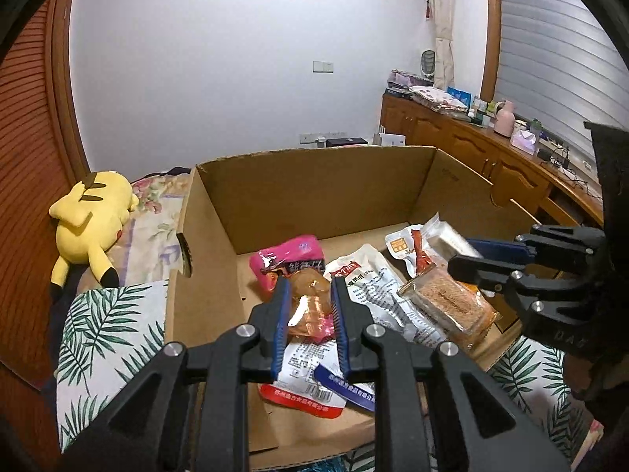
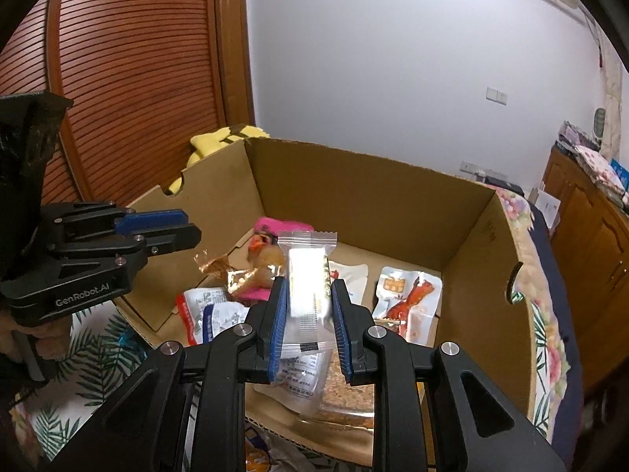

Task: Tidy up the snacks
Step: 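Lower both snacks into the box and open both tools, then reach the right tool to the silver orange-printed pouch while the left tool reaches the teal-wrapped candy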

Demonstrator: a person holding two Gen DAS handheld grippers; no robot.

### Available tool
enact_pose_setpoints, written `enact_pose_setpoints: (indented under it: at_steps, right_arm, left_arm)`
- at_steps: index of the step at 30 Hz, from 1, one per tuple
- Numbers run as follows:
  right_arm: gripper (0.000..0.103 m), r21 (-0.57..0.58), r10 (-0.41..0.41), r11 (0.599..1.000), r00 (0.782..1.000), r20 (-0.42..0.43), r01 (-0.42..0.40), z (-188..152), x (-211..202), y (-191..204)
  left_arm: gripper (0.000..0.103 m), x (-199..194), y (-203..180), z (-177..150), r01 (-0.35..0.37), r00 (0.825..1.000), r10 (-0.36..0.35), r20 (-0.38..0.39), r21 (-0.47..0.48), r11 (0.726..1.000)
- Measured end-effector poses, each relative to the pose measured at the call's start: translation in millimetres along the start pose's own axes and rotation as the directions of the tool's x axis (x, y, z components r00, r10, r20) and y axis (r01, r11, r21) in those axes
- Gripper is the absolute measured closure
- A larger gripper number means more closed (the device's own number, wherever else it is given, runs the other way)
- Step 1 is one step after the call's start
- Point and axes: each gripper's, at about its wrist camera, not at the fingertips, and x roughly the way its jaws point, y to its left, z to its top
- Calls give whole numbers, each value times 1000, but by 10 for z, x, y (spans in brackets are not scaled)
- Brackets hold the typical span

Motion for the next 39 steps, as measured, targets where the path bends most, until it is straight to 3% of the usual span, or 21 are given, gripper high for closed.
enact_pose_setpoints:
  at_steps: [6,10,12,15,25,33,39]
  right_arm:
    - [81,7,4,1000,1000,-1,-4,9,9,-12]
    - [78,7,5,1000,1000,3,-5,12,12,-1]
    - [68,17,7,1000,1000,13,-7,4,9,-6]
    - [68,25,11,1000,1000,27,-12,-14,-10,-10]
    - [64,38,24,999,996,88,-27,-148,-478,156]
    - [47,64,15,998,995,103,-22,-479,-831,360]
    - [31,99,-18,995,999,46,13,-772,-800,420]
  left_arm:
    - [83,-12,-2,-9,-6,1000,6,3,5,1000]
    - [76,-28,-14,-20,9,1000,-9,11,3,1000]
    - [72,-38,-15,-27,23,1000,-23,19,5,1000]
    - [69,-73,-36,-43,27,999,-27,28,8,1000]
    - [67,-499,-47,-121,19,996,-20,83,13,1000]
    - [64,-956,-44,-351,-8,991,3,134,35,999]
    - [63,-1123,-89,-581,-32,990,22,139,67,997]
